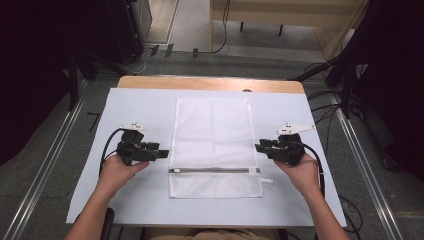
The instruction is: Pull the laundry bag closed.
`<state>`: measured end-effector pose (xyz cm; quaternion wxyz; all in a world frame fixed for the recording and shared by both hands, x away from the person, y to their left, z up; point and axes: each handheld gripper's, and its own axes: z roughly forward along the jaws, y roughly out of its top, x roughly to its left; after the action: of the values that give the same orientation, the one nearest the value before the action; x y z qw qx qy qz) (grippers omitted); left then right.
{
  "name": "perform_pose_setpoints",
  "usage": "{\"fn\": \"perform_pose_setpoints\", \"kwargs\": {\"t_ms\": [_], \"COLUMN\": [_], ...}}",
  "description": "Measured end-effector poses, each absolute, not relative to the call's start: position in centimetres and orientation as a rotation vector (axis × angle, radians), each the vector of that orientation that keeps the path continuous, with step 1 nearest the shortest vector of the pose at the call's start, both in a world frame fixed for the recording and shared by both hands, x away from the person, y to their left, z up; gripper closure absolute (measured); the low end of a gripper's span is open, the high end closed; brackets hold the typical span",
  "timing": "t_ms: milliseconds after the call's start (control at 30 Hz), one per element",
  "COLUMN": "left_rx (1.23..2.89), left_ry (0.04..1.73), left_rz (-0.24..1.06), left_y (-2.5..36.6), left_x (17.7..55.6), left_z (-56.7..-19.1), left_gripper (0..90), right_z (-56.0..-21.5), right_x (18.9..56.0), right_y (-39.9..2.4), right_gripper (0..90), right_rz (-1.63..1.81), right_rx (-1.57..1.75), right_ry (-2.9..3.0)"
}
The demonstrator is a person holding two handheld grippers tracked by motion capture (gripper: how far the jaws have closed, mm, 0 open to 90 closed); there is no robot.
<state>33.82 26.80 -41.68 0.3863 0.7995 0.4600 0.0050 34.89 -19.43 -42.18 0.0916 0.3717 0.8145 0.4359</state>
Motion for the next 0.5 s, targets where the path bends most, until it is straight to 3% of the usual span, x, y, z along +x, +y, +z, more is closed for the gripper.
{"fn": "perform_pose_setpoints", "kwargs": {"t_ms": [500], "left_rx": [2.084], "left_ry": [1.164], "left_rz": [0.028], "left_y": [27.3], "left_x": [31.8], "left_z": [-42.3], "left_gripper": [41.9], "right_z": [-41.6], "right_x": [34.6], "right_y": [-16.1], "right_gripper": [72.5], "right_rz": [1.313], "right_rx": [0.979], "right_ry": [2.503]}}
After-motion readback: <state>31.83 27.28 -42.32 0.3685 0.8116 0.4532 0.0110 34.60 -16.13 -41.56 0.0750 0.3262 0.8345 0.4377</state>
